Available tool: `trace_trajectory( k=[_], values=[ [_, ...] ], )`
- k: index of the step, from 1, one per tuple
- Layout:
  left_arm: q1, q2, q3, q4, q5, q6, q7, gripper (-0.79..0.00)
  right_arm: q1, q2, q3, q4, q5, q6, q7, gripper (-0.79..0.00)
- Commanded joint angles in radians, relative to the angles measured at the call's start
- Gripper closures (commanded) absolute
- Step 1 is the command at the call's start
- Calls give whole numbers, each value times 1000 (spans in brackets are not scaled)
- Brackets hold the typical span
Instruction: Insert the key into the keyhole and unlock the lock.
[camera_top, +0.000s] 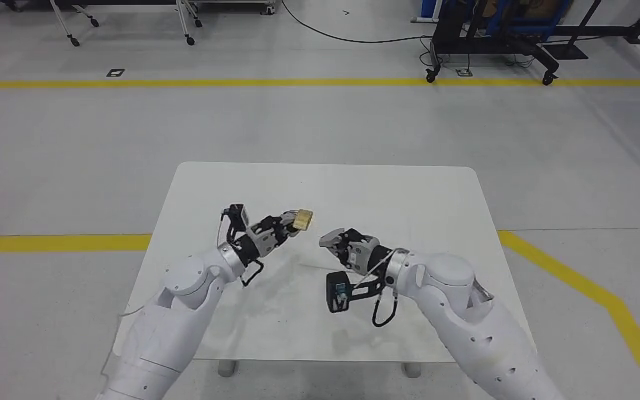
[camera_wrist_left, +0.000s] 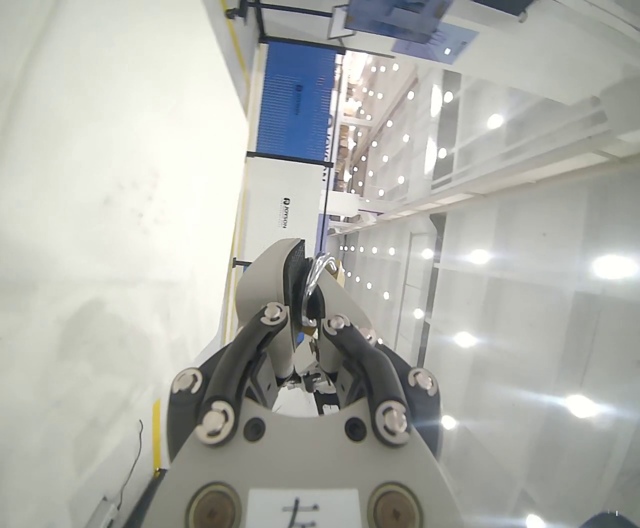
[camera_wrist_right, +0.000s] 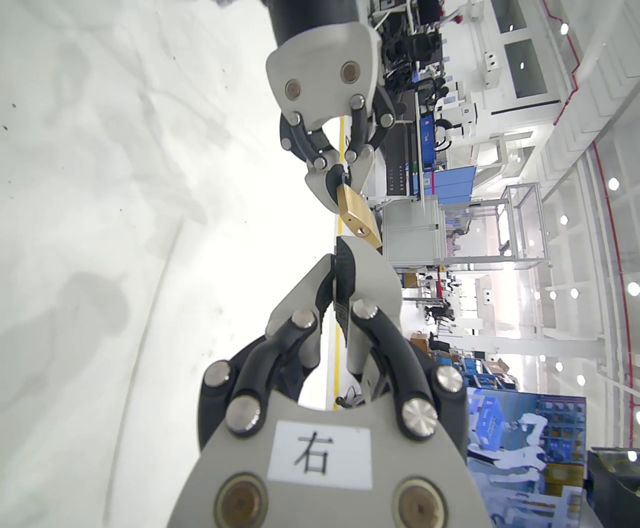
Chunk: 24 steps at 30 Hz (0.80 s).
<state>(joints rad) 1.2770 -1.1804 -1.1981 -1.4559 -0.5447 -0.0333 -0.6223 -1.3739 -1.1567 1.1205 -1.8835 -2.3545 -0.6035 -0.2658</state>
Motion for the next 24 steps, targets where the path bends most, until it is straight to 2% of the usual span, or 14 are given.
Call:
trace_trajectory(
  k=[1, 5, 14, 16, 17, 19, 21, 24],
  values=[
    [-1, -3, 2, 19, 25, -101, 0, 0, 6, 2, 16, 25, 56, -9, -44, 0],
    [-2, 1, -12, 35, 134, -213, 20, 0, 10, 2, 20, 37, 78, -15, -55, 0],
    [1, 1, -11, 36, 128, -206, 23, 0, 11, 2, 21, 33, 71, -7, -51, 0],
    [7, -4, -5, 27, 57, -108, 42, 0, 12, 8, -3, -8, -110, 108, -19, 0],
    [11, -5, -8, 26, 39, -80, 56, 0, 2, 13, -24, -19, -223, 183, -23, 0],
    [8, -6, -9, 25, 1, 32, 91, 0, -16, 22, -45, -8, -396, 349, -67, 0],
    [9, -9, -8, 18, -15, 104, 134, 0, -37, 26, -49, 22, -476, 460, -64, 0],
    [6, -13, -3, -9, -51, 186, 168, 0, -34, 29, -49, 61, -558, 563, -60, 0]
  ],
)
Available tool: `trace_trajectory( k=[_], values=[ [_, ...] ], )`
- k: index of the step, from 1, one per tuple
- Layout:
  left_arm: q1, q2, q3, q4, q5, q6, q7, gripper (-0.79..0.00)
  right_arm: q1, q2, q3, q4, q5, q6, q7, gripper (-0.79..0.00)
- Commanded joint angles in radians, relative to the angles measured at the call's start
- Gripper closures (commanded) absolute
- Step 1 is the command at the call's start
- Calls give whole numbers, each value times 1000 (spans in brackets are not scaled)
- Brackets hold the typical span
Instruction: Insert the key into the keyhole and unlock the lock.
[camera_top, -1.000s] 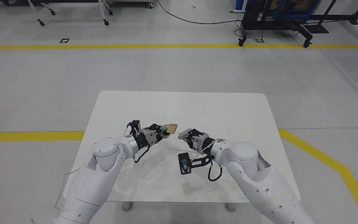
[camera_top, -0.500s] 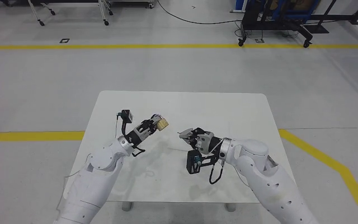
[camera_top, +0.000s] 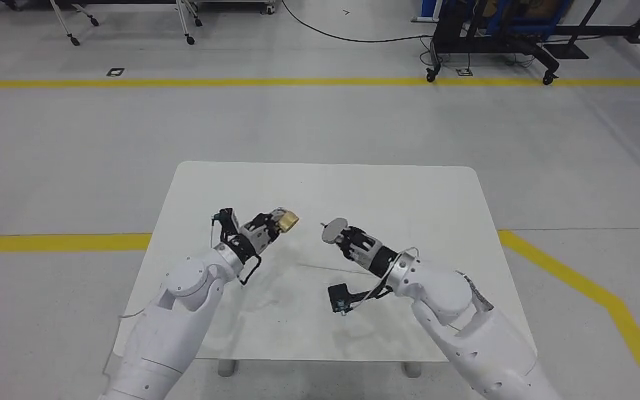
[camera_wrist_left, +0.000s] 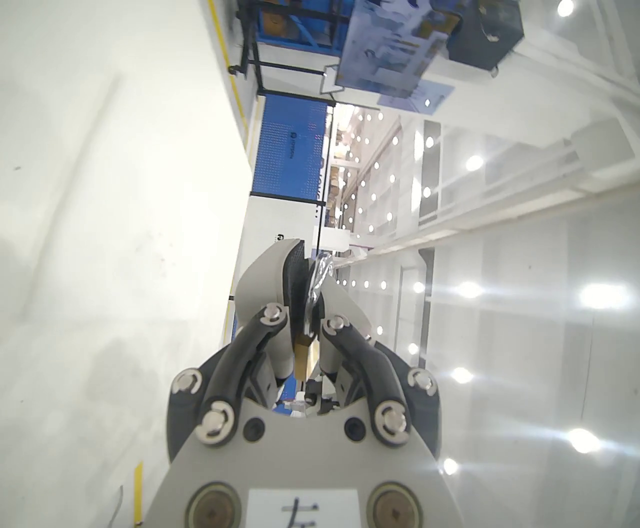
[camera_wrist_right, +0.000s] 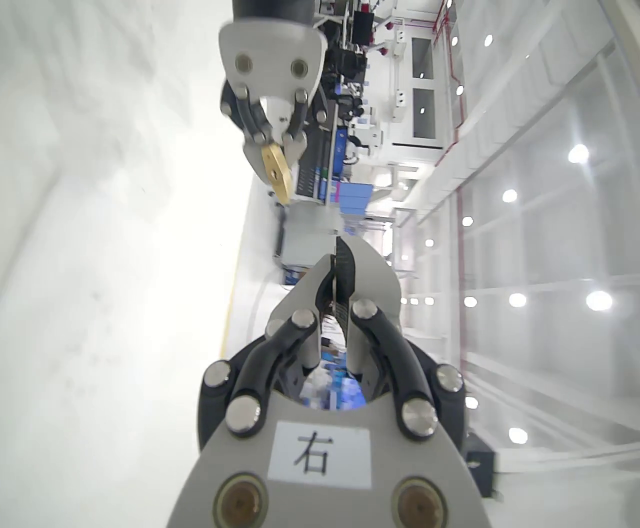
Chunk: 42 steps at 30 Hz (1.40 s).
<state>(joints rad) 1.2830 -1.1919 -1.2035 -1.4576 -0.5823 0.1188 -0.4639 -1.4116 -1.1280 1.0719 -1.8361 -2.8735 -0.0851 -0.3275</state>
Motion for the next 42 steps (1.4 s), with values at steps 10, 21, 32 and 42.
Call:
trace_trajectory(
  k=[10, 21, 32, 42],
  values=[
    [-25, -9, 24, -55, 20, -80, -13, 0, 37, 4, 19, 73, -133, 217, -14, 0],
    [-8, -10, 14, -25, 31, -146, -6, 0, 37, 4, 19, 73, -133, 217, -14, 0],
    [64, -4, -12, -73, 138, -360, -33, 0, 170, 34, -141, 212, -198, 311, -2, 0],
    [77, -11, 3, -64, 242, -472, 32, 0, 282, 53, -374, 321, -198, 465, 227, 0]
  ],
)
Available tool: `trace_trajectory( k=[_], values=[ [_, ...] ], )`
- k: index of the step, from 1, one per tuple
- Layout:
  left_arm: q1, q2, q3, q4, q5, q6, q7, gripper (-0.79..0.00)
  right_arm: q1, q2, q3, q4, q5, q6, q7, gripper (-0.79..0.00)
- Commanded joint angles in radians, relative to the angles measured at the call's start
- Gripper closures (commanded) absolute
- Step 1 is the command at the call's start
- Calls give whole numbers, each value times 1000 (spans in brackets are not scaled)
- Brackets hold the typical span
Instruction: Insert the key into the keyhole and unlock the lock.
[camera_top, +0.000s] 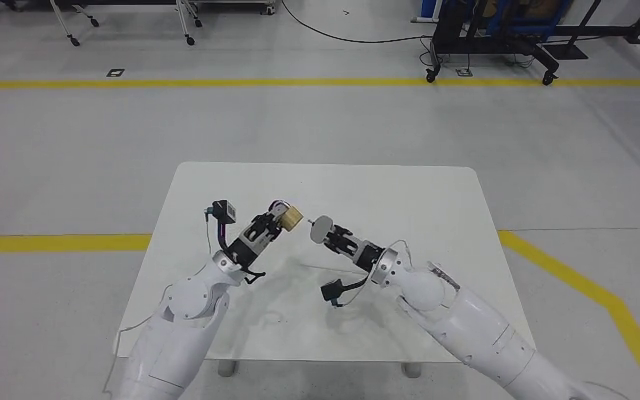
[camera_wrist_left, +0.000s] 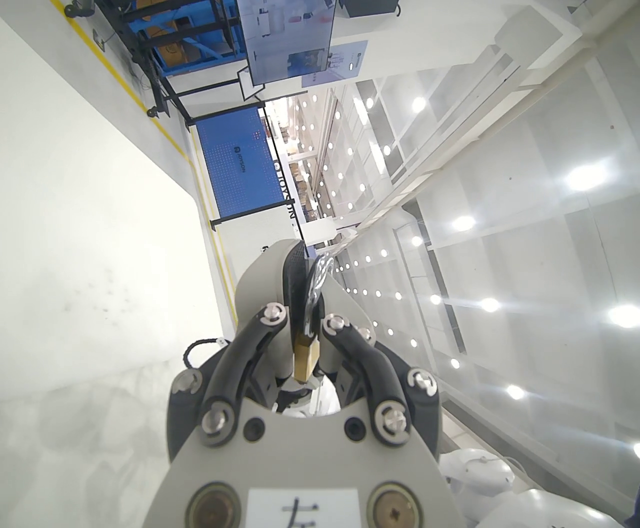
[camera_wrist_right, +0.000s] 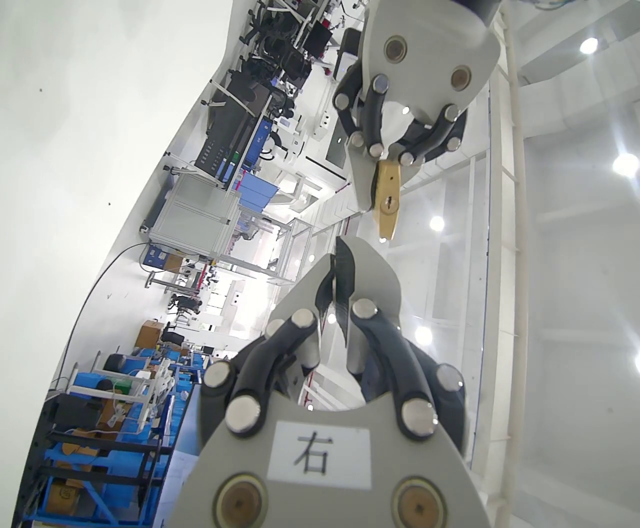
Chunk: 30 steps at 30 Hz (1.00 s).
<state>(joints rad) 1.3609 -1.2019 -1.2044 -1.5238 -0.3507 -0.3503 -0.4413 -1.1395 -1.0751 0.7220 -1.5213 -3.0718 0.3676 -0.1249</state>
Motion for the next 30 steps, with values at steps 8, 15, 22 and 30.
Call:
trace_trajectory(
  k=[8, 15, 22, 30],
  values=[
    [-5, -9, 10, 9, 21, -8, 50, 0, 57, 3, -155, 32, 0, 72, 144, 0],
    [-5, -11, 3, 9, 42, -18, 65, 0, 54, 4, -176, 47, 0, 146, 193, 0],
    [-7, -14, 5, 16, 70, -17, 71, 0, 37, -1, -155, 43, 8, 176, 176, 0],
    [-11, -16, 6, 20, 76, -6, 56, 0, 43, -16, -132, 66, 152, 201, 29, 0]
  ],
)
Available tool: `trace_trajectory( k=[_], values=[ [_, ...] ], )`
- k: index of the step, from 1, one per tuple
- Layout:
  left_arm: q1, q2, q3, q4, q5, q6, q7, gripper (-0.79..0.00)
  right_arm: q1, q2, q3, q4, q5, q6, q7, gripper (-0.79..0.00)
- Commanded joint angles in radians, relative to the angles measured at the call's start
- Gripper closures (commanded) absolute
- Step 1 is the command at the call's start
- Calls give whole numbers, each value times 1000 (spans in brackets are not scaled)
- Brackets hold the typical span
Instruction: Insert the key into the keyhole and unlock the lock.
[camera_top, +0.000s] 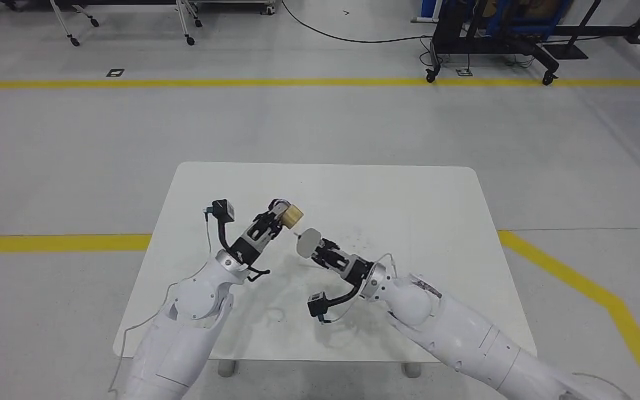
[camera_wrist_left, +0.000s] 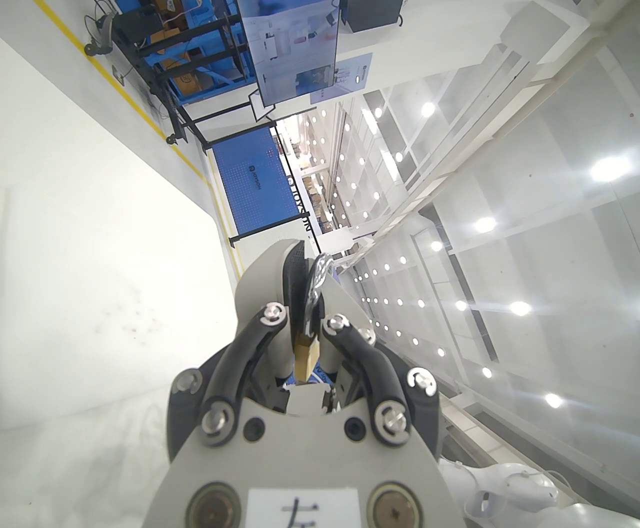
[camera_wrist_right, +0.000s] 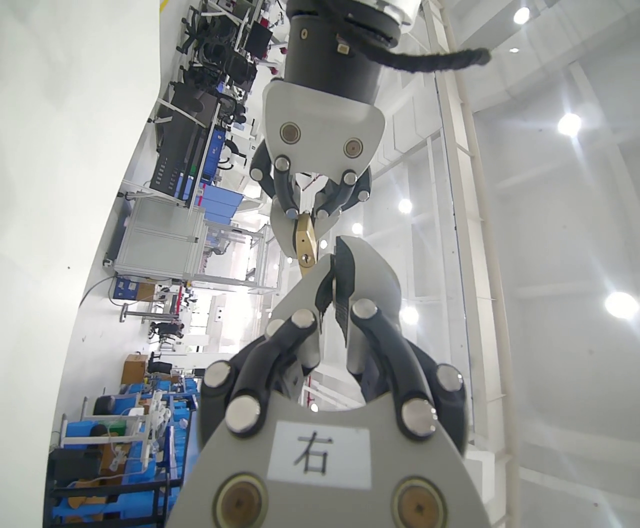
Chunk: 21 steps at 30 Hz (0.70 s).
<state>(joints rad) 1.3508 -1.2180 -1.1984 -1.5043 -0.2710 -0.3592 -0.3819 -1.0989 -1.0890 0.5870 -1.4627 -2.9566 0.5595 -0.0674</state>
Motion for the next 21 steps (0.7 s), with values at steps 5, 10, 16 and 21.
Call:
trace_trajectory(
  k=[5, 10, 16, 21],
  values=[
    [-4, -1, -3, 3, -18, 18, -22, 0, 22, -13, 22, 59, 148, 23, -125, 0],
    [-8, -3, -6, 4, -34, 36, -34, 0, 24, -24, 35, 82, 169, 22, -147, 0],
    [-11, -4, -8, 6, -33, 43, -40, 0, 25, -36, 47, 90, 152, -6, -146, 0],
    [-11, -6, -9, 6, -27, 46, -36, 0, 20, -46, 57, 90, 124, -26, -128, 0]
  ],
)
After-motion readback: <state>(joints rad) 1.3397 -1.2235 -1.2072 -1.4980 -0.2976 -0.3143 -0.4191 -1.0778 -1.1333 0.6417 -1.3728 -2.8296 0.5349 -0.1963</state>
